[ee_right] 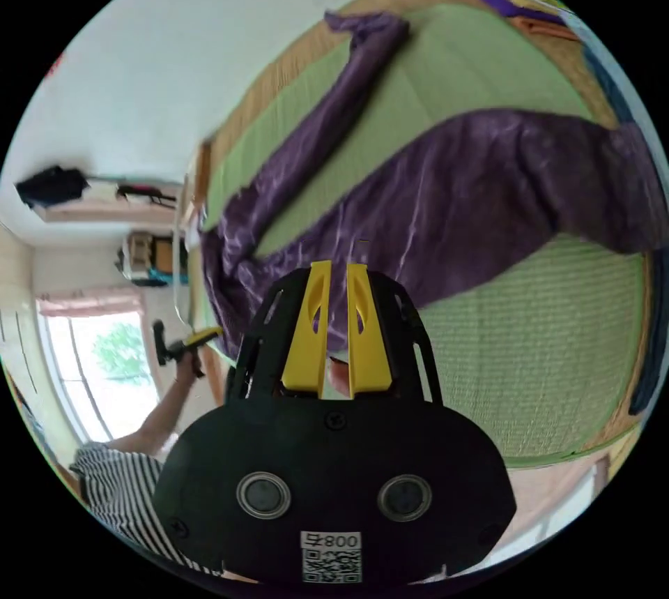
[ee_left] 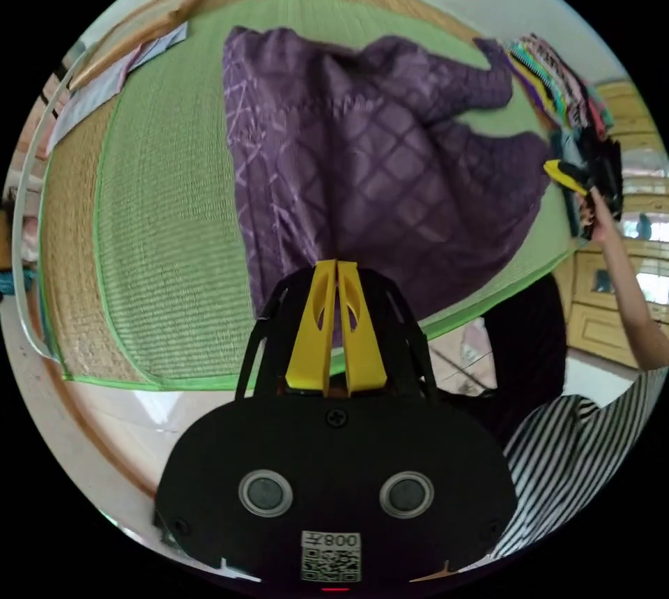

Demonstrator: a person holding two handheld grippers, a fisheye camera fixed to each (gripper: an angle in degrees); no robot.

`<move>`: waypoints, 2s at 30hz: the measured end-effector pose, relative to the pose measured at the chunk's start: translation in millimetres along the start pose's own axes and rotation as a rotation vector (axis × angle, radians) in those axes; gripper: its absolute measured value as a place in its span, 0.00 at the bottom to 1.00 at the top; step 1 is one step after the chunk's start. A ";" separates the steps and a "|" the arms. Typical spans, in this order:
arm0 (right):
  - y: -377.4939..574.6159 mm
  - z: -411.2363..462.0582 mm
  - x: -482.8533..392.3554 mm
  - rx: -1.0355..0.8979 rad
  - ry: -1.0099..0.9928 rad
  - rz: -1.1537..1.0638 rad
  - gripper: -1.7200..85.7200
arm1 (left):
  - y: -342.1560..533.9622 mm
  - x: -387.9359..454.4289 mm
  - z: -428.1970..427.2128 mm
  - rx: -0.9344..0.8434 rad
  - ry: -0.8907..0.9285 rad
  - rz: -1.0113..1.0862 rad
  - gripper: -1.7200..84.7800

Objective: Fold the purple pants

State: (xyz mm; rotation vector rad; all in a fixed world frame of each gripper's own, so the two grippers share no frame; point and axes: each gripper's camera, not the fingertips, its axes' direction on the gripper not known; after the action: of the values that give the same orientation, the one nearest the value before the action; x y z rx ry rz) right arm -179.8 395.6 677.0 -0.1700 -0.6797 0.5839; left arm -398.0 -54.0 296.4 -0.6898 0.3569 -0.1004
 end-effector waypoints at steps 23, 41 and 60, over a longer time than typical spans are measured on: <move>76.0 49.3 -196.9 -0.026 0.068 -0.223 0.03 | 9.9 -33.2 -35.0 0.126 -0.155 -0.118 0.03; -16.1 35.6 -235.8 0.073 0.147 -0.214 0.08 | -99.5 -65.7 -58.6 0.284 -0.111 -0.133 0.06; -130.0 130.3 -455.1 0.049 0.117 -0.519 0.09 | -80.0 -158.8 -70.8 0.517 -0.203 -0.388 0.06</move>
State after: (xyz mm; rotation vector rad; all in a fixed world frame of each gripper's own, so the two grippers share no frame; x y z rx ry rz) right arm -488.5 28.2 573.5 0.0207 -0.5652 0.0905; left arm -569.4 -125.5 342.8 -0.2437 -0.0086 -0.4712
